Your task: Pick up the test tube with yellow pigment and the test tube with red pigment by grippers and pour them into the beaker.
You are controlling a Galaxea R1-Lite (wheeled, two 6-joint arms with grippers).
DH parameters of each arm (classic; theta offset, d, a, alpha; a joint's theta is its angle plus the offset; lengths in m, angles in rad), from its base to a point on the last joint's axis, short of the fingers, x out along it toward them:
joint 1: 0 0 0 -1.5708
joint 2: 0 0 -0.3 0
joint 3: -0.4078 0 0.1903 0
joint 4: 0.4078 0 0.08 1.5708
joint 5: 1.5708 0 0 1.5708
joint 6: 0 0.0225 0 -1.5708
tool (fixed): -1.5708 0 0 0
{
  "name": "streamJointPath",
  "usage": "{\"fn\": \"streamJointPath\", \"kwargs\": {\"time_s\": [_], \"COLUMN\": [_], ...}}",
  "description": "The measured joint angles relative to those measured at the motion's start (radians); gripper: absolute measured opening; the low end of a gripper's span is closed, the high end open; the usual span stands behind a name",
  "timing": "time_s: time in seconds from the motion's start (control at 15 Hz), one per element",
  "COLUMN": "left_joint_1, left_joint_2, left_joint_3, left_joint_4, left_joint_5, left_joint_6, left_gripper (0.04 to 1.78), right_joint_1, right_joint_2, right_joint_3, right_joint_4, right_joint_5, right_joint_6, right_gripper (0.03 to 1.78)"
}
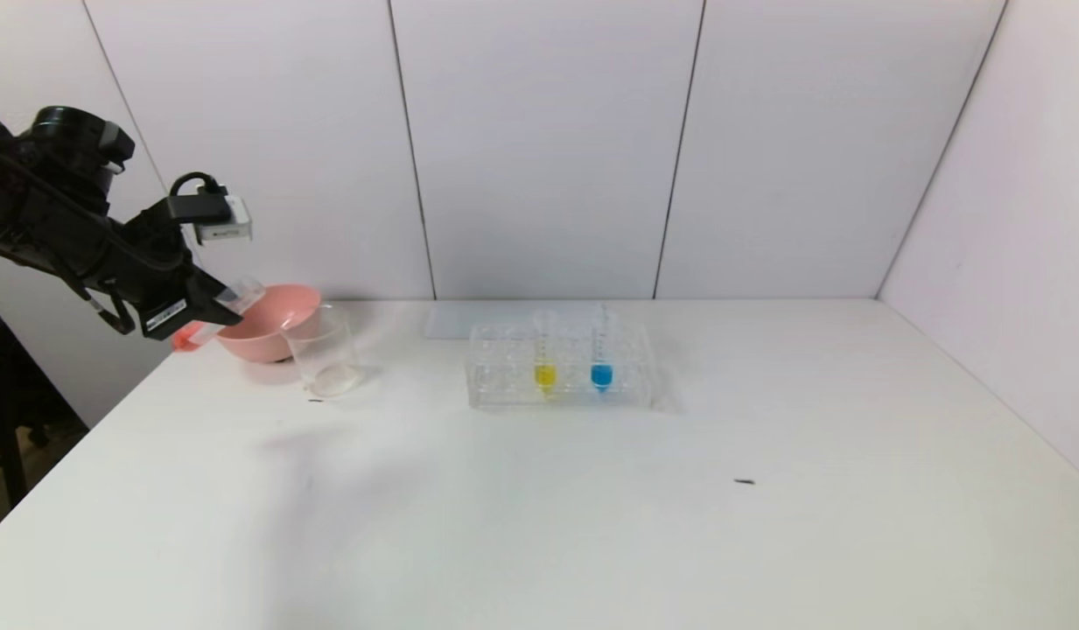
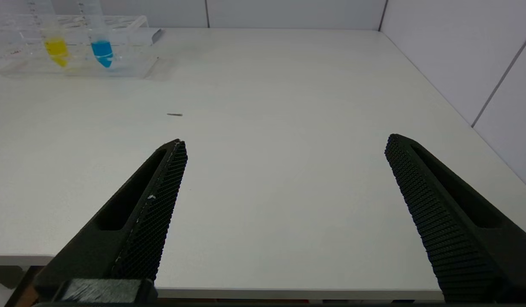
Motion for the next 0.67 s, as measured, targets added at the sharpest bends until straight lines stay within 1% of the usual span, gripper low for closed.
{"fn": "streamJointPath", "kwargs": {"time_s": [0.2, 0.27, 0.4, 0.67], "left_joint_1": [0.0, 0.0, 0.0, -0.003], "left_joint_2": [0.041, 0.054, 0.076, 0.106], "left_joint_3": [-0.077, -0.099, -0.126, -0.154], "left_joint_4": [0.077, 0.096, 0.106, 0.112], "left_joint_5": [0.005, 0.019, 0.05, 0.067], "left_joint_6": [0.05, 0.06, 0.08, 0.098], "left_gripper": [0.45, 0.45, 0.45, 0.45], "right_joint_1": [0.0, 0.0, 0.0, 0.0], "right_joint_2": [0.0, 0.0, 0.0, 0.0], "right_joint_3": [0.0, 0.0, 0.0, 0.0], "right_joint_4": [0.0, 0.0, 0.0, 0.0], "right_joint_5": [0.0, 0.0, 0.0, 0.0], "right_joint_6": [0.0, 0.0, 0.0, 0.0], "right_gripper": [1.7, 1.7, 1.7, 1.7]}}
